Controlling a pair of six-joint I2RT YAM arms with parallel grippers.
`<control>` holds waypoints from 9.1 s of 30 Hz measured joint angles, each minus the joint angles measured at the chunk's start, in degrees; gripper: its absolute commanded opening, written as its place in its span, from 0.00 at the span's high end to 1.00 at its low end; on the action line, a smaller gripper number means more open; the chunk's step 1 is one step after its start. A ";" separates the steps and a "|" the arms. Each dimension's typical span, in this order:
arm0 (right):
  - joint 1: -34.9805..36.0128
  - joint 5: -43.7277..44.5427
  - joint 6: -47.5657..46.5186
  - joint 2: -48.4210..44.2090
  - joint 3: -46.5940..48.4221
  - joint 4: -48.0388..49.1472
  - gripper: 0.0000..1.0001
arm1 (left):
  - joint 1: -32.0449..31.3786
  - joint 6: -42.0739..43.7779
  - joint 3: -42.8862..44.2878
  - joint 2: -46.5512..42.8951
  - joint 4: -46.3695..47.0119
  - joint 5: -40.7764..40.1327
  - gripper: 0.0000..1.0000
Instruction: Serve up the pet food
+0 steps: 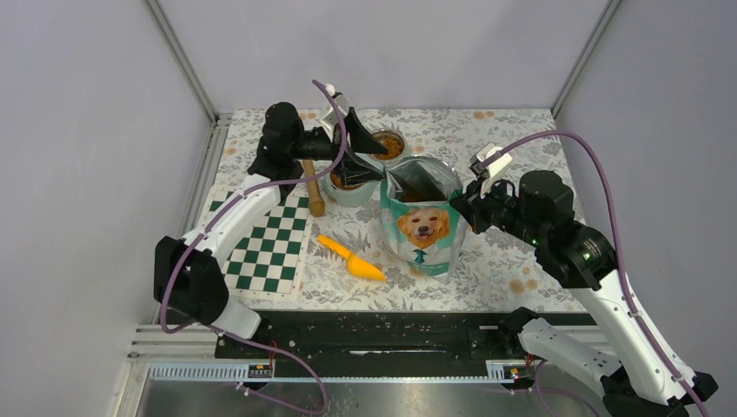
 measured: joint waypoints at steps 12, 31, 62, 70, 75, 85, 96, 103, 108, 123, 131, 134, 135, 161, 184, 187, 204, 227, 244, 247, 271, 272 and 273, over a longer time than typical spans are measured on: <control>-0.04 -0.07 -0.02 1.20 1.11 -1.01 1.00 | -2.25 -7.69 -0.46 4.44 13.73 3.56 0.34; -0.76 3.02 0.17 1.18 1.49 -1.42 1.00 | -1.62 9.57 -1.64 -0.39 -3.96 -14.62 1.00; -5.84 -8.11 -15.50 0.04 3.63 -3.30 0.51 | 1.25 10.36 -0.46 -0.04 -7.39 -8.26 0.29; -5.88 -12.48 -15.87 0.09 3.67 -3.26 0.32 | -1.95 8.07 2.03 4.31 -5.95 -2.69 0.28; -5.88 -12.81 -15.80 1.42 3.67 -3.23 0.57 | -1.99 7.98 3.78 4.68 -6.36 0.72 0.27; -5.95 -12.24 -15.54 3.43 3.63 -2.08 1.00 | -2.62 10.34 7.96 6.01 -8.37 1.77 0.42; -5.97 -9.57 -16.72 3.87 4.09 -2.14 1.00 | -2.21 12.50 7.87 8.17 -7.67 2.60 1.00; -7.37 -7.96 -17.68 8.35 7.43 -2.23 1.00 | -1.75 23.47 9.14 4.20 -20.81 -3.23 1.00; -8.92 -10.54 -19.82 13.92 13.31 -4.39 1.00 | -1.62 32.20 10.67 0.11 -31.58 -8.39 1.00; -12.09 -19.39 -24.48 17.05 15.67 -3.78 0.93 | -1.46 40.87 15.17 -1.60 -42.60 -12.39 0.78; -15.26 -22.49 -23.82 14.51 13.66 -0.28 0.34 | 2.56 36.35 7.13 -8.48 -35.65 -12.83 0.27; -15.26 -25.62 -24.20 14.56 15.15 -3.45 0.27 | 1.99 33.70 7.17 -7.41 -32.79 -11.28 0.24; -15.26 -26.38 -24.39 14.93 15.89 -4.63 0.26 | 1.66 33.03 7.37 -6.71 -32.24 -10.91 0.23; -9.70 -20.68 -35.28 25.44 27.45 -22.38 0.82 | -11.63 54.73 24.04 6.69 -56.50 -24.72 0.83; -7.82 -15.02 -36.72 32.30 33.64 -19.56 1.00 | -10.19 57.33 29.88 6.64 -64.63 -34.47 1.00; -7.82 -16.00 -36.33 32.48 33.59 -18.53 0.95 | -9.81 56.94 28.83 5.60 -63.91 -34.95 1.00; -8.70 -20.41 -34.53 29.46 33.16 -12.92 0.35 | -6.69 49.83 22.29 -1.33 -57.31 -37.20 0.49; -8.70 -23.37 -29.40 34.58 38.99 -20.02 0.36 | -6.71 53.11 23.02 -0.92 -57.61 -32.81 0.79; -9.51 -21.81 -28.89 29.70 38.75 -20.09 0.35 | -6.84 56.52 27.67 0.85 -66.69 -38.73 1.00; -9.51 -21.77 -28.87 29.59 37.88 -20.09 0.35 | -6.84 56.41 28.15 1.29 -66.84 -38.51 0.90; -9.88 -19.45 -28.61 28.15 35.87 -20.04 0.35 | -11.72 51.32 30.38 6.12 -58.84 -34.32 0.51; -9.92 -19.19 -28.48 28.09 35.65 -19.98 0.35 | -12.07 51.25 30.56 6.54 -58.53 -34.14 0.48; -9.99 -19.06 -28.44 27.98 35.36 -19.91 0.35 | -12.50 51.21 30.80 7.04 -58.27 -34.01 0.47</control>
